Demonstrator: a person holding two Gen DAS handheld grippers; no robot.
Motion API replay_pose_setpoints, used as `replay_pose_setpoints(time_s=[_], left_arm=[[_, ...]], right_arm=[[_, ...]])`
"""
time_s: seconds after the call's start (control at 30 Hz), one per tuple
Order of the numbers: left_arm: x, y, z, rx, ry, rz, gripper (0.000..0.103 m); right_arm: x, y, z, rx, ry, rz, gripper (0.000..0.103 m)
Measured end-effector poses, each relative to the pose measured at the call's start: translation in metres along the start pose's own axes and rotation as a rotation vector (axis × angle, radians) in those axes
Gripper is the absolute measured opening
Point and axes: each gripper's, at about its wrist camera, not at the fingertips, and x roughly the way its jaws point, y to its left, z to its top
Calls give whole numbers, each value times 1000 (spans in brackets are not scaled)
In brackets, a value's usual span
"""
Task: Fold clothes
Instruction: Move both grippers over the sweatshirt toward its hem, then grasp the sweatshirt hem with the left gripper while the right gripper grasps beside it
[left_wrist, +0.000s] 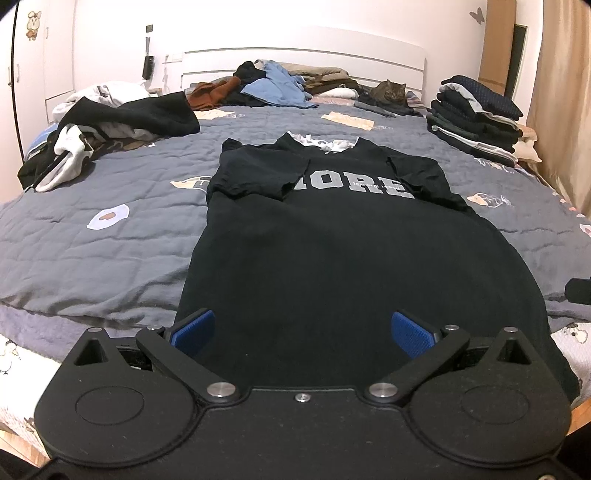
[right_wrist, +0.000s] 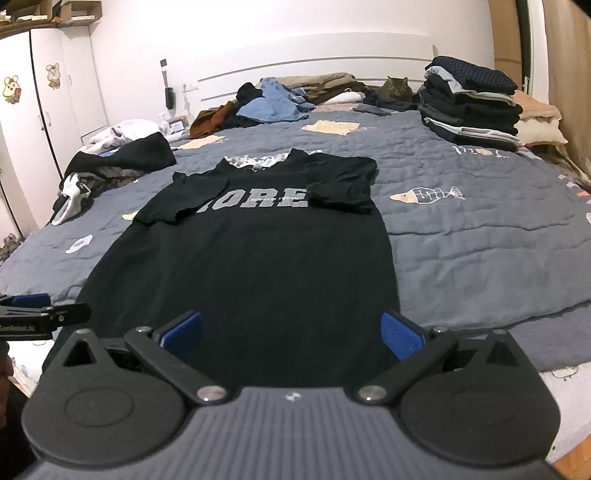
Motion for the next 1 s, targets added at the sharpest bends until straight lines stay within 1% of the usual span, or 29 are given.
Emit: replay_pose_setpoints(time_s=[0.37,0.5,0.63,0.87,0.93,1.0], left_arm=[[0,-2,-3,16,14,6,103],[-2,-1,-8,26,31,14,103],[-5,5,-14,32,48,24,103],[-8,21,-18,-2,100,19,103],[-9,27,-20,-7,128,8,103],[-10,33,-20,-7,161,-8,103]], right_arm=[[-1,-3,-1,-5,20,-17,103],[-1,-7,-2,-17,48,-25,103],[-2,-16,-6,-18,77,-10,103],[-2,-38,-9,29,125,-8,103],[-2,-48,-8,52,147,3,103],[-1,-56,-4,53,186,9,103]])
